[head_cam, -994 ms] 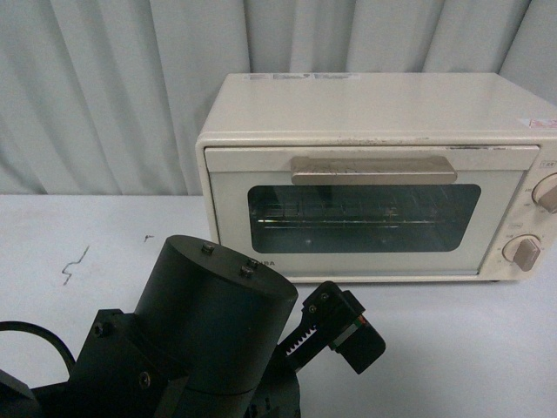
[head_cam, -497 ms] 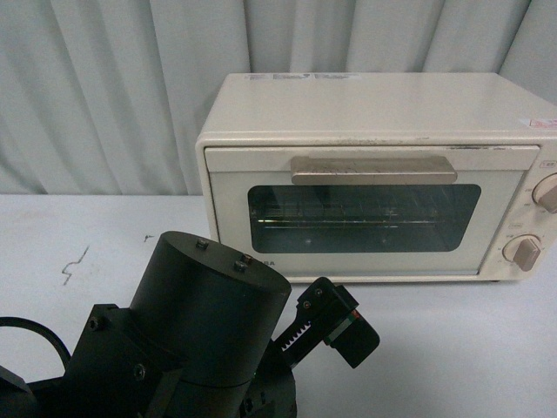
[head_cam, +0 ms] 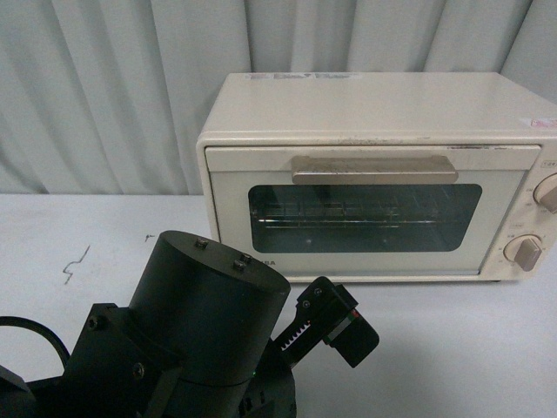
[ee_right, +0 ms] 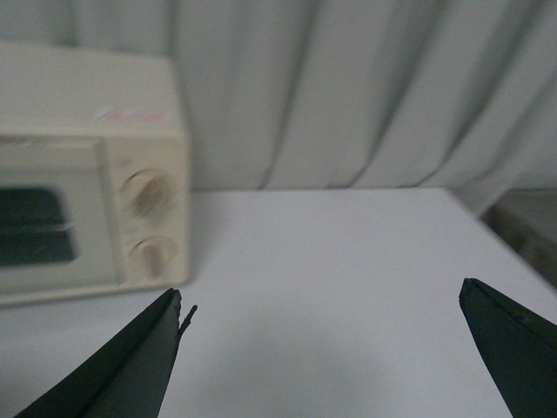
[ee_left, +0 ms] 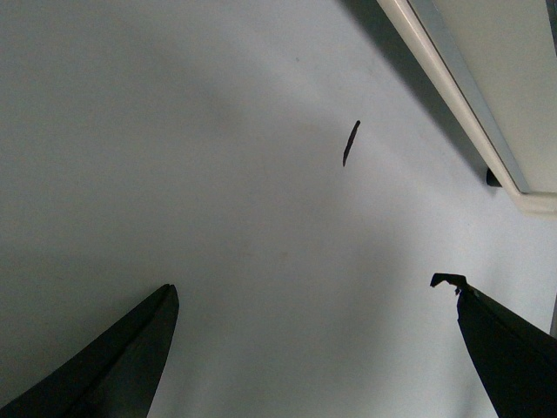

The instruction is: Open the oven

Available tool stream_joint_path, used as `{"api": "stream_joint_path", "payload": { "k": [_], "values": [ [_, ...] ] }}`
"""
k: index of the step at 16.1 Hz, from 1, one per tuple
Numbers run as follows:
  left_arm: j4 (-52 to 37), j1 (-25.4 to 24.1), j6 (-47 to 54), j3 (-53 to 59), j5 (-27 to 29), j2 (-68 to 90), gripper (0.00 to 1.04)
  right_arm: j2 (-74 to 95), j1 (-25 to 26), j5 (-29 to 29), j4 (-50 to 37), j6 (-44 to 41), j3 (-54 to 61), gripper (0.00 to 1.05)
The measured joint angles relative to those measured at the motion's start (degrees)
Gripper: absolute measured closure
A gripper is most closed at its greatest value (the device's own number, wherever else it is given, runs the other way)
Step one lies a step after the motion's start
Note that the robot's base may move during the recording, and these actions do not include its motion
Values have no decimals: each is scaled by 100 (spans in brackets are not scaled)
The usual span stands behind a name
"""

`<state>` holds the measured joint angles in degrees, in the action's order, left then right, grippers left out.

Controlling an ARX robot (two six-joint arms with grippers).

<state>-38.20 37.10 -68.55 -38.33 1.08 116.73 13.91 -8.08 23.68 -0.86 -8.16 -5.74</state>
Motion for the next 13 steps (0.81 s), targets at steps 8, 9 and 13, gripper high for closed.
{"api": "stream_joint_path", "payload": {
  "k": [8,9,13],
  "values": [
    [7,-7,0,9,20,-9,7,4310,-48,-610,-3521,-1749,-1860,6],
    [7,-7,0,11,20,-9,7,4940,-48,-824,-3593,-2094,-2371,6],
    [2,-7,0,11,20,-11,7,6841,-522,-1794,-3217,-4664,-4146,36]
  ]
}}
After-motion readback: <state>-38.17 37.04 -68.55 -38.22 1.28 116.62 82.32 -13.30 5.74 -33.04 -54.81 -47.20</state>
